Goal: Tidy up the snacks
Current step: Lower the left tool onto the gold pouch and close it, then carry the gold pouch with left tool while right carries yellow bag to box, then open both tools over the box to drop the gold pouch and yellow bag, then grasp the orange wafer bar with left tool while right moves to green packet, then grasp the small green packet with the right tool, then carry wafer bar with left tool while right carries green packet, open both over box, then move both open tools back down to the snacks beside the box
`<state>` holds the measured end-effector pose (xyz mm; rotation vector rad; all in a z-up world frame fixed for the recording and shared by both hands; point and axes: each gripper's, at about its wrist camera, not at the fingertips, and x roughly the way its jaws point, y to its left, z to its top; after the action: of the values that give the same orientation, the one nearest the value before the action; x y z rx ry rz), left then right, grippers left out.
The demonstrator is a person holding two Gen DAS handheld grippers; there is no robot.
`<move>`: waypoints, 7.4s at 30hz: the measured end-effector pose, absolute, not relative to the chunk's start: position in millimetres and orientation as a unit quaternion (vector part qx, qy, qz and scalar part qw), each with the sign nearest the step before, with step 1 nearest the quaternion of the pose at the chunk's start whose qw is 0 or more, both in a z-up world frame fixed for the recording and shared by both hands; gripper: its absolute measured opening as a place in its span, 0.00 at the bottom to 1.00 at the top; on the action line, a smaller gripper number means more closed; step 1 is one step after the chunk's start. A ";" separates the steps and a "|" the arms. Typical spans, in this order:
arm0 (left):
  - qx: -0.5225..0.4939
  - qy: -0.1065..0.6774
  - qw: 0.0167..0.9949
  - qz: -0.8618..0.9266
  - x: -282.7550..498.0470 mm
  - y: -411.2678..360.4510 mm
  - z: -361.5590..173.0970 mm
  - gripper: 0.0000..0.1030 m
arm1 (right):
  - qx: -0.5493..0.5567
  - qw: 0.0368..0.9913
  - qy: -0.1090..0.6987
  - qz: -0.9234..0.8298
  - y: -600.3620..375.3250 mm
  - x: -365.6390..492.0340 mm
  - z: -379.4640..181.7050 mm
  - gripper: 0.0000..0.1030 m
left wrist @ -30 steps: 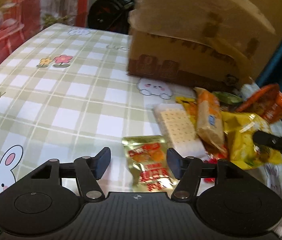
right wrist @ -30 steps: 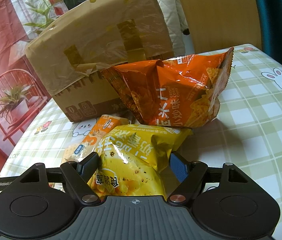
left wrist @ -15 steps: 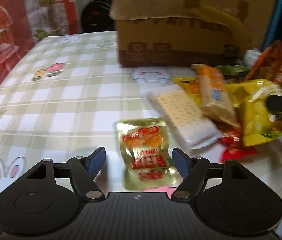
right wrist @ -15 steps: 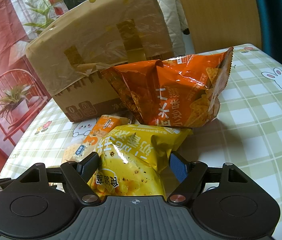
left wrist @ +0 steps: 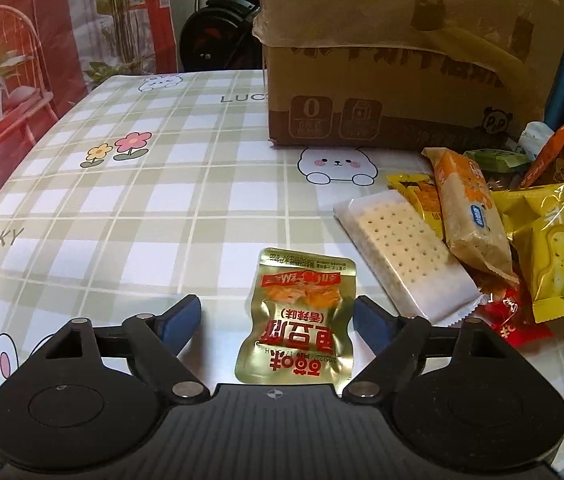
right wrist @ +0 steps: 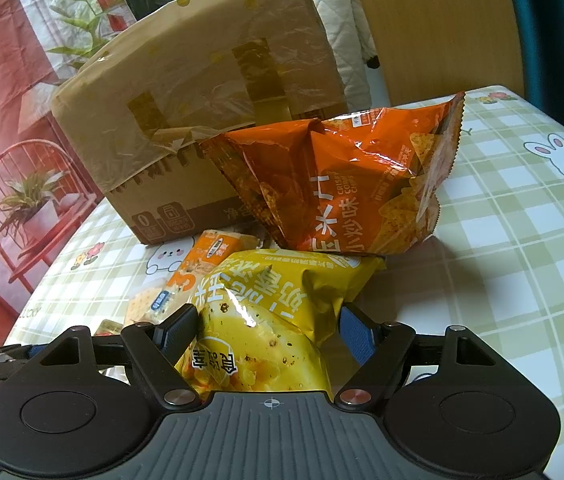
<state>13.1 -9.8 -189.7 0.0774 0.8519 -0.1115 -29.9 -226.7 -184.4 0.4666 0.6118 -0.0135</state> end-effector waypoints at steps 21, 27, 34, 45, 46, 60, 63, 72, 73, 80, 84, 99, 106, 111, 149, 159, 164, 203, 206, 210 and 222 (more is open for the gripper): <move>-0.032 0.351 0.933 -0.078 -0.4 9.8 -160.9 0.40 | 0.243 0.932 0.267 0.013 -228.7 -46.6 -166.5 0.64; -0.038 0.324 0.942 -0.081 -3.2 14.8 -141.0 0.40 | 0.268 0.932 0.242 0.041 -228.9 -51.3 -146.2 0.63; -0.048 0.275 0.956 -0.086 2.5 23.0 -109.5 0.40 | 0.250 0.947 0.189 0.070 -228.0 -48.5 -103.2 0.63; -0.035 0.184 0.977 -0.106 44.2 11.7 -35.1 0.40 | 0.217 0.971 0.075 0.069 -266.5 -9.8 -11.3 0.63; -0.034 0.174 0.978 -0.109 50.7 9.0 -27.2 0.40 | 0.211 0.973 0.065 0.068 -271.1 -2.2 -2.1 0.63; 0.000 0.190 0.974 -0.126 188.8 -65.7 10.9 0.45 | 0.114 0.989 0.091 0.003 -269.0 133.5 13.5 0.64; 0.006 0.219 0.967 -0.129 208.3 -68.4 0.0 0.46 | 0.137 0.983 0.120 0.005 -263.9 147.1 -3.5 0.68; 0.002 0.234 0.963 -0.136 185.1 -45.2 -11.3 0.67 | 0.175 0.975 0.132 0.018 -274.5 117.6 -20.0 0.76; 0.001 0.233 0.963 -0.135 178.6 -43.0 -10.8 0.67 | 0.176 0.975 0.132 0.020 -276.2 110.5 -19.4 0.77; -0.010 0.217 0.967 -0.136 128.6 -27.6 -13.0 0.67 | 0.157 0.976 0.149 0.023 -278.2 51.3 -27.7 0.84; -0.008 0.221 0.966 -0.131 106.5 -23.1 -26.6 0.67 | 0.150 0.974 0.169 0.005 -273.3 20.2 -46.9 0.88; -0.051 0.289 0.947 -0.128 67.7 -14.4 -86.5 0.66 | 0.131 0.960 0.248 -0.004 -242.1 -27.7 -119.9 0.53; -0.045 0.294 0.944 -0.144 64.2 -27.3 -97.5 0.66 | 0.122 0.959 0.254 -0.011 -236.2 -25.1 -123.7 0.37; -0.032 0.308 0.936 -0.167 62.1 -43.8 -113.4 0.65 | 0.115 0.958 0.261 -0.019 -239.1 -20.8 -131.8 0.32; -0.021 0.336 0.929 -0.152 80.3 -49.0 -146.5 0.37 | 0.062 0.931 0.360 0.020 -224.2 97.1 -152.6 0.31; -0.034 0.333 0.931 -0.146 77.3 -33.5 -141.7 0.37 | 0.037 0.907 0.419 0.013 -214.4 127.5 -164.9 0.37; -0.035 0.330 0.931 -0.153 74.4 -33.6 -141.3 0.37 | 0.036 0.903 0.428 0.017 -209.3 124.9 -165.9 0.36; -0.008 0.151 0.973 -0.175 124.7 -58.3 18.0 0.38 | 0.060 0.988 0.135 0.035 -261.1 95.5 48.0 0.15; -0.002 0.163 0.973 -0.165 153.9 -69.9 15.8 0.38 | 0.069 0.986 0.151 0.012 -267.0 126.7 35.3 0.15; 0.007 0.186 0.971 -0.150 182.7 -80.6 1.9 0.38 | 0.083 0.981 0.176 -0.006 -265.8 147.6 10.1 0.15; 0.001 0.205 0.969 -0.137 179.4 -58.8 -9.6 0.66 | 0.086 0.980 0.178 -0.013 -262.0 125.1 -11.8 0.40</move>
<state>179.4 -58.8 -9.6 0.0014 0.4137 -0.2772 125.1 -262.0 -11.8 0.1740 0.3585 -0.0259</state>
